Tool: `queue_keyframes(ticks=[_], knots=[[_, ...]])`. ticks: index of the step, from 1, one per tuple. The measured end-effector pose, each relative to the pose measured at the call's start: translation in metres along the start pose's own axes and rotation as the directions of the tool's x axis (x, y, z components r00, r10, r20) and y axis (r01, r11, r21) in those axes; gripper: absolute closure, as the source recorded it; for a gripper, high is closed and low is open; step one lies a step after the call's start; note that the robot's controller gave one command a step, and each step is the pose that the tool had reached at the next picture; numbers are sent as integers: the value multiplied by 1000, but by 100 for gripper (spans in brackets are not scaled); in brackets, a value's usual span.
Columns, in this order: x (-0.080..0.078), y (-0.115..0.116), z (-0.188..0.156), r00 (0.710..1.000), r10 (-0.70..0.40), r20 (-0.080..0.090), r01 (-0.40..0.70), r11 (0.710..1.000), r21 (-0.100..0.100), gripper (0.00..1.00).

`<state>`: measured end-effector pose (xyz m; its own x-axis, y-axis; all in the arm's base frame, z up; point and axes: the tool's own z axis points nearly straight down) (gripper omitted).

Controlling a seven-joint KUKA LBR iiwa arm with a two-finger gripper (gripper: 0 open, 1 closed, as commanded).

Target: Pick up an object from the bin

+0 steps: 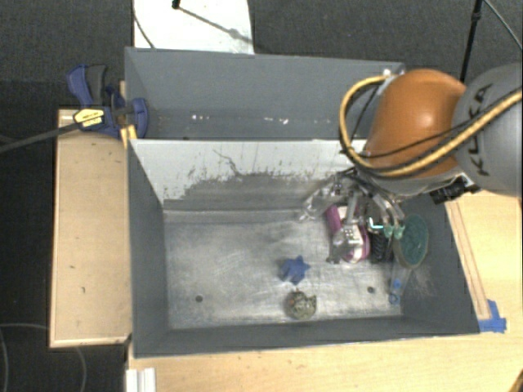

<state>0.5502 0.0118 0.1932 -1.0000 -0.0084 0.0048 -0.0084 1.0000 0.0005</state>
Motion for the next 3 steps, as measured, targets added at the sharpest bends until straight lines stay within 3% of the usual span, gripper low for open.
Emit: queue_keyframes(ticks=[1, 2, 3], knots=[[40, 17, 100, 972, -234, 1, 234, 972, 0, 0], [39, 17, 97, 973, -232, 7, 232, 973, 1, 100], [23, 17, -51, 940, -342, 16, 342, 940, 6, 100]])
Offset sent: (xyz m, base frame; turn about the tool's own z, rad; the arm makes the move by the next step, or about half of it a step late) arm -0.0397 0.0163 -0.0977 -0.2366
